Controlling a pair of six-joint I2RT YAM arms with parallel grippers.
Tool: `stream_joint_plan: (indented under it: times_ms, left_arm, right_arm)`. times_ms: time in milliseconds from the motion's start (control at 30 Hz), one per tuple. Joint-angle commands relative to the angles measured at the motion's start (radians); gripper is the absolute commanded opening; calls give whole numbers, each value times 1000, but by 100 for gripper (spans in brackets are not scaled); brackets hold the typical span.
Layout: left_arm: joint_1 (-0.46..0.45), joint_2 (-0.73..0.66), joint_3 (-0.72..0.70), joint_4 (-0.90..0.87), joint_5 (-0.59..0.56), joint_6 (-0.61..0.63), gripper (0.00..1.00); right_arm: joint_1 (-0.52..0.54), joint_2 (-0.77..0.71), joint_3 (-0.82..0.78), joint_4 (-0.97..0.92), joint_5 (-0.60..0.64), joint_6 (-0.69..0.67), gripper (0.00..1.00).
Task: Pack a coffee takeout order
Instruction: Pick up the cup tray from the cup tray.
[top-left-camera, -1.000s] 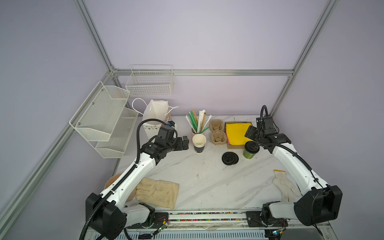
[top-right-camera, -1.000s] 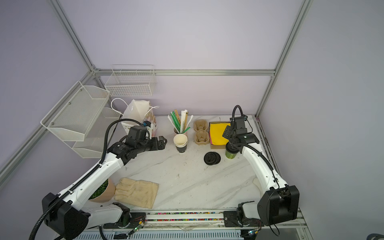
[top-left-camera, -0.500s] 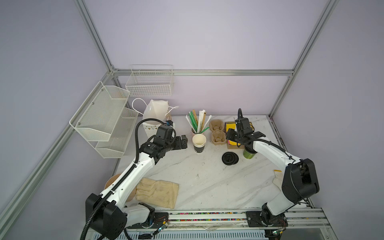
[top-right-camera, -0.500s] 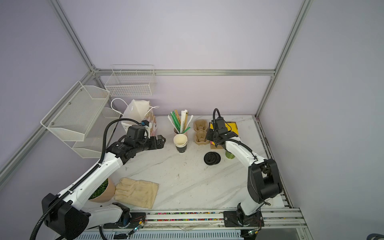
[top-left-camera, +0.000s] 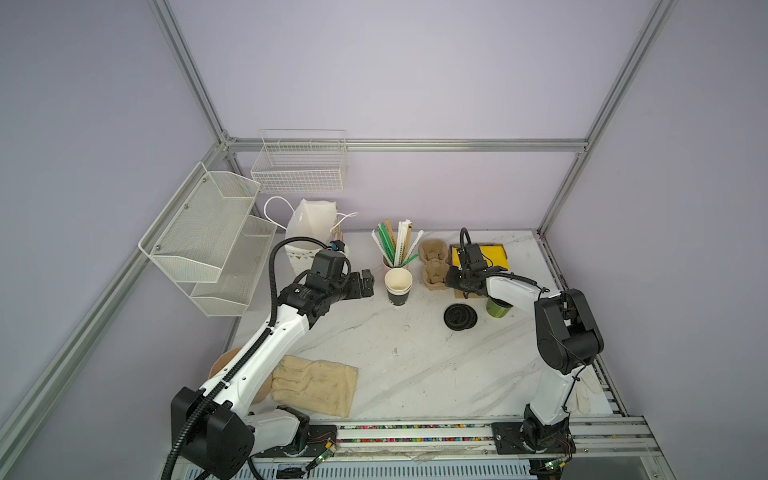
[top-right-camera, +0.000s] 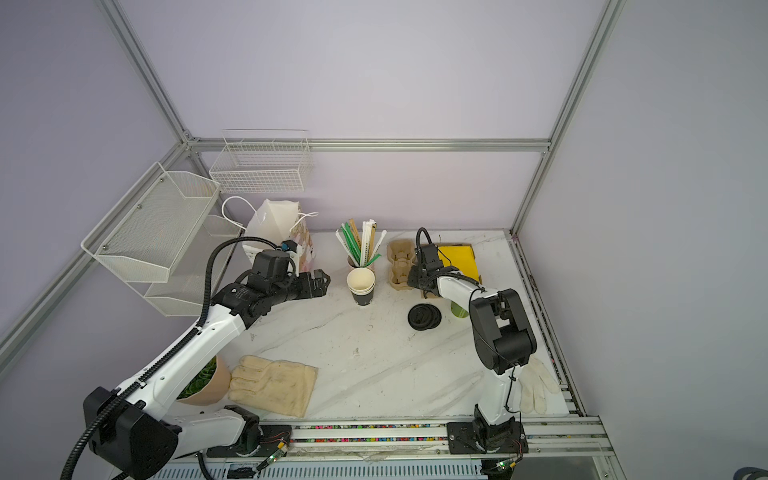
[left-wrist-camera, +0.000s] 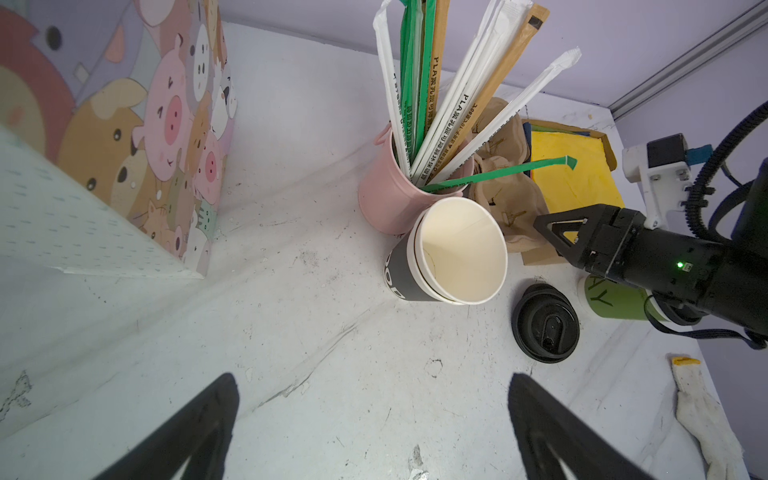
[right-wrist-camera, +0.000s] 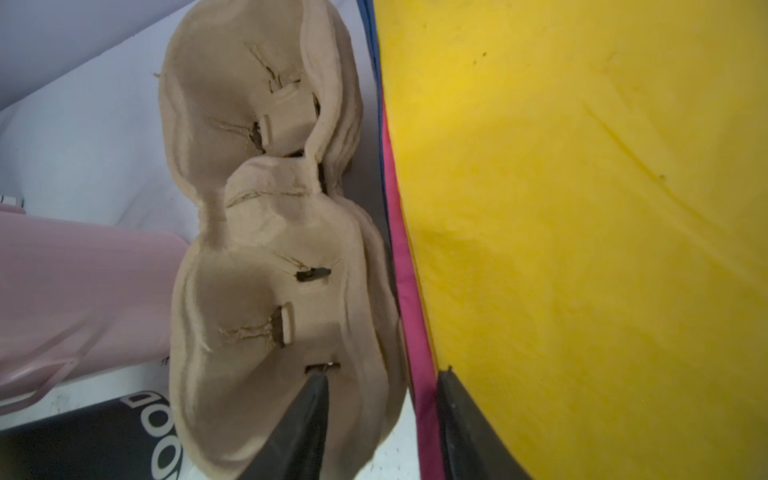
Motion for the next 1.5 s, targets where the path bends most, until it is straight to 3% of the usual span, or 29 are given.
stream_joint_plan:
  times_ms: [0, 233, 733, 867, 1467]
  left_arm:
    - [11, -6, -38, 34, 15, 19, 100]
    - [17, -3, -37, 36, 23, 18, 100]
    - [31, 2, -35, 37, 42, 14, 100]
    - [33, 3, -37, 37, 42, 14, 100]
    - [41, 2, -36, 39, 49, 13, 100]
  right_arm:
    - [0, 26, 46, 30, 22, -21, 42]
    - [1, 41, 84, 15, 90, -32, 35]
    - [0, 81, 106, 9, 66, -44, 29]
    - [0, 77, 107, 8, 72, -44, 21]
    - [0, 67, 143, -1, 51, -51, 6]
